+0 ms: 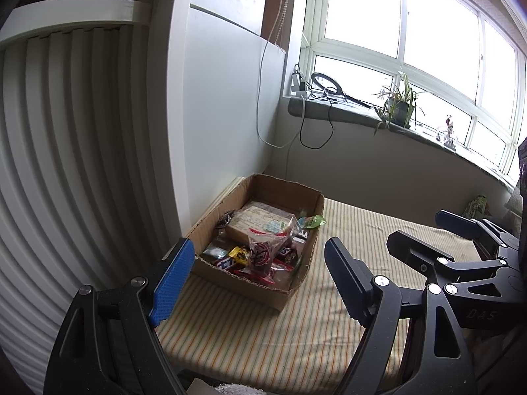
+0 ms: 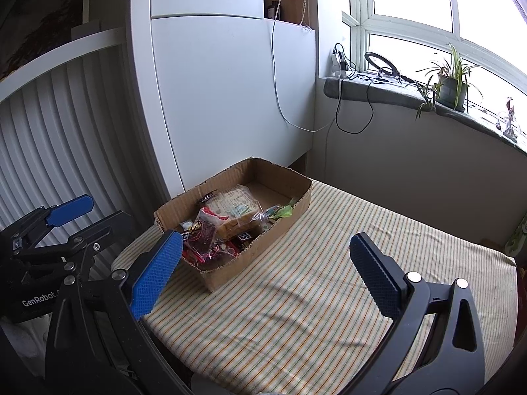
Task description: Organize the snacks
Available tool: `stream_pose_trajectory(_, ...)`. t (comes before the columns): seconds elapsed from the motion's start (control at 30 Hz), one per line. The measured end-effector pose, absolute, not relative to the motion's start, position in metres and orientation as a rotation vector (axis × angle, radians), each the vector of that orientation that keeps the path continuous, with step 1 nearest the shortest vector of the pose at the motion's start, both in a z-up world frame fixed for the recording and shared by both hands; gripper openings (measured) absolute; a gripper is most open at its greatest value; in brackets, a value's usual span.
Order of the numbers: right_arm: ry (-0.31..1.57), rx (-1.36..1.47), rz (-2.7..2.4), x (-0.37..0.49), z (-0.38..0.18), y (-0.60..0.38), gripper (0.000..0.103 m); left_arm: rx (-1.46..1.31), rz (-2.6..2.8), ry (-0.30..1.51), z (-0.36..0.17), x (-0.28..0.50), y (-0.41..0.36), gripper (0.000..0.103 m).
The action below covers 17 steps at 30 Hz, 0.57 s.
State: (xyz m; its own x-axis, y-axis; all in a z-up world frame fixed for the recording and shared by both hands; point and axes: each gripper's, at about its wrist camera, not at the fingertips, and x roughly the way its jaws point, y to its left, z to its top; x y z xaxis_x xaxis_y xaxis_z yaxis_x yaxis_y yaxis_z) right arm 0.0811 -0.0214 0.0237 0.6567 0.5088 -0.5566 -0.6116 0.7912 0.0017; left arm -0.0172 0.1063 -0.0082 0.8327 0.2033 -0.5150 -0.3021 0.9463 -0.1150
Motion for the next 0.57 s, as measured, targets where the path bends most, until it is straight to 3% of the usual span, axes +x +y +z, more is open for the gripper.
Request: stream_pose_trajectory(0.57,0.584,-0.181,0.626,0.0872,0.0188,-0.0236,0.103,-0.197,0.284,0.527,-0.0123,-0.0141,0.107,0.081)
